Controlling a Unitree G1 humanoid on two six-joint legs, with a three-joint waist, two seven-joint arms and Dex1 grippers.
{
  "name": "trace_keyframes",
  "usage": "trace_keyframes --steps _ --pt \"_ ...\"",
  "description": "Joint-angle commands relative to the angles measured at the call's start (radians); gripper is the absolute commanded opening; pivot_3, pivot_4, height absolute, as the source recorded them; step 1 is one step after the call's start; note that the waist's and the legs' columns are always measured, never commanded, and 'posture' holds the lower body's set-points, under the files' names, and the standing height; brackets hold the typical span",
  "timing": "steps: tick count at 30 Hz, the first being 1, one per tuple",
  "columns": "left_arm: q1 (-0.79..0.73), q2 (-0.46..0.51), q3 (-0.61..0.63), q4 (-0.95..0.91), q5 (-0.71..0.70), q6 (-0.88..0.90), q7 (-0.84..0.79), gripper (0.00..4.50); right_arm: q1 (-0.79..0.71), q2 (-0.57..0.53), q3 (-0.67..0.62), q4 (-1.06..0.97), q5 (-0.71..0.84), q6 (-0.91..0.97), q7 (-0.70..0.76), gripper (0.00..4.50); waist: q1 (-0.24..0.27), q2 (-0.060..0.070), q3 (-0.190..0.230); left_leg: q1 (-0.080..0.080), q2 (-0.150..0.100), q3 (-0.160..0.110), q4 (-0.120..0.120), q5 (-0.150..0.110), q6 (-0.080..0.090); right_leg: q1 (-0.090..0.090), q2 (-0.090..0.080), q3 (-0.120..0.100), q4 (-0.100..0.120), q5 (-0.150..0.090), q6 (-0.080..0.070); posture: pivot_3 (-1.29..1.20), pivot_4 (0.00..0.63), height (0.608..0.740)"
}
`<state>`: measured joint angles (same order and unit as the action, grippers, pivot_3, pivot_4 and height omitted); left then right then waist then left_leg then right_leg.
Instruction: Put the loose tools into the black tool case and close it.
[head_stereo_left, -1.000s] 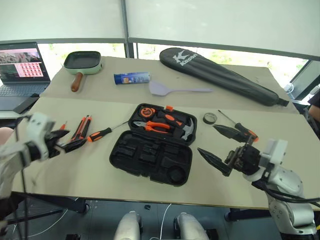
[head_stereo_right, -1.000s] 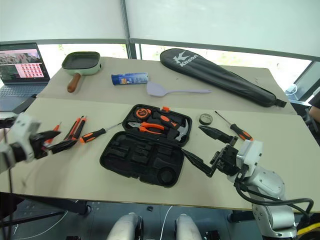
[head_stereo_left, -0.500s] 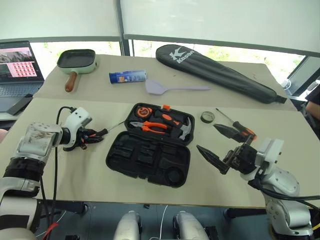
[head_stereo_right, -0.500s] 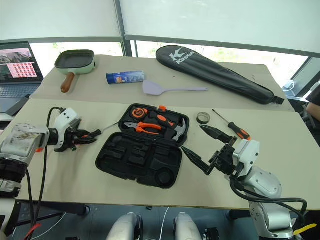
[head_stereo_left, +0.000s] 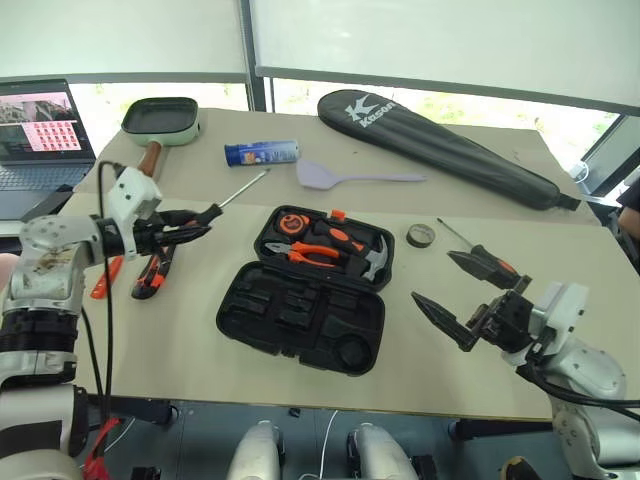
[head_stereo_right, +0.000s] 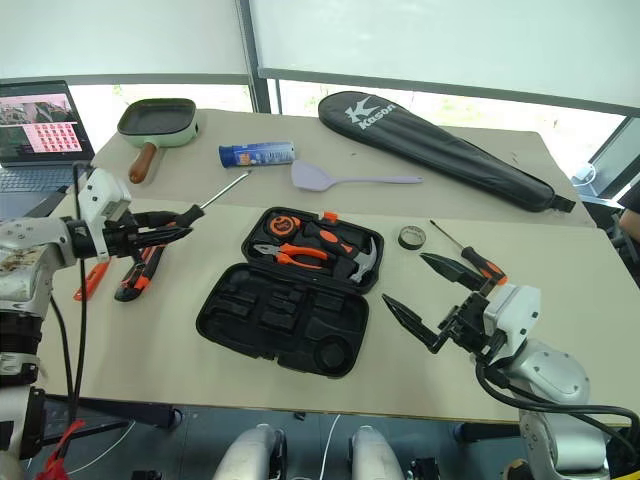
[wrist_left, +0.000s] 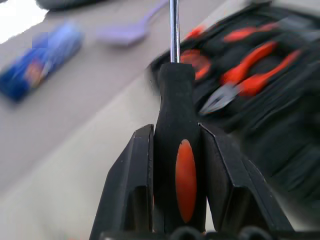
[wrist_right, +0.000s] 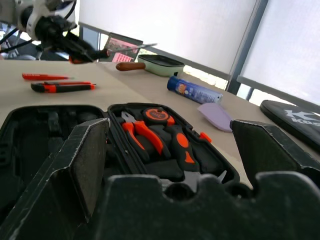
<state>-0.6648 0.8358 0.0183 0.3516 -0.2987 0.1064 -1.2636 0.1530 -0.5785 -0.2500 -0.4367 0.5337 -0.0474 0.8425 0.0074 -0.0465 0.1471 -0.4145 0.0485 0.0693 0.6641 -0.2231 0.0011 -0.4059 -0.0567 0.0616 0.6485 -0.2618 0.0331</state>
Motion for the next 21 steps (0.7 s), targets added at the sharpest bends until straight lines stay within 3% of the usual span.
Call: trace_keyframes --steps 1,9,21 --pt "-0.071 -0.039 -0.123 -0.06 0.083 -0.142 -0.104 0.87 0.012 -0.049 -0.055 0.008 0.032 -0.003 0.061 4.5 0.002 0.0 0.0 0.001 0.0 0.0 0.0 0.0 0.0 0.001 0.0 0.0 0.0 0.0 0.0 0.0 0.15 0.74" --pt "-0.153 -0.119 -0.328 0.117 0.335 -0.443 -0.121 0.87 0.019 -0.101 -0.029 -0.006 0.071 0.073 0.117 4.5 -0.003 0.0 0.0 0.0 0.0 -0.001 0.002 0.0 0.001 0.001 0.002 0.001 0.0 0.0 0.0 0.0 0.15 0.74" --pt "-0.217 -0.184 -0.378 0.269 0.455 -0.533 -0.054 0.87 0.05 -0.083 0.003 -0.035 0.051 0.112 0.103 4.5 0.005 0.0 0.0 -0.002 0.0 -0.002 0.006 -0.001 0.002 0.002 0.002 0.0 0.0 0.0 0.002 0.0 0.15 0.74"
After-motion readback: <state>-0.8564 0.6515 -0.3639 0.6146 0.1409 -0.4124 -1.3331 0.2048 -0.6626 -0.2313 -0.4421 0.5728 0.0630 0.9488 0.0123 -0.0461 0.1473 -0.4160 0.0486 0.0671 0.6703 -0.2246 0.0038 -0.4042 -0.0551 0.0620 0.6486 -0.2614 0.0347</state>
